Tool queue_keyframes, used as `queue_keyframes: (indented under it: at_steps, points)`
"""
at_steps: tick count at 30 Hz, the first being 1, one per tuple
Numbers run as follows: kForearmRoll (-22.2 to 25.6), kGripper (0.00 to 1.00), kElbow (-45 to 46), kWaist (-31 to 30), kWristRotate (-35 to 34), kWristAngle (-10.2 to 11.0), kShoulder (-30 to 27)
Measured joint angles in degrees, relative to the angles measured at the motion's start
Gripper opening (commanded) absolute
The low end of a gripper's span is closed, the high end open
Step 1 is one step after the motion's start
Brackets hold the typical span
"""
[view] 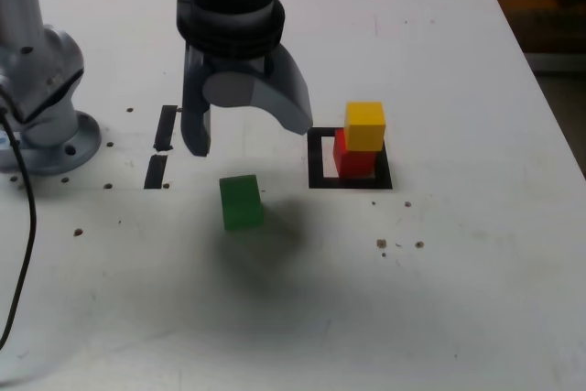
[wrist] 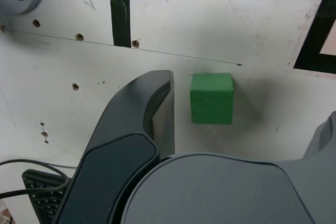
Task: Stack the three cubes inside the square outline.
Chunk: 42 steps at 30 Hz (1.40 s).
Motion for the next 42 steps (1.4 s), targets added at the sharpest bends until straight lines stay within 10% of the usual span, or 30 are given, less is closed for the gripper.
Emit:
queue_keyframes:
  at_steps: [42]
  points:
    - [-25.96, 0.86, 17.37, -0.56, 0.40, -5.66, 3.69]
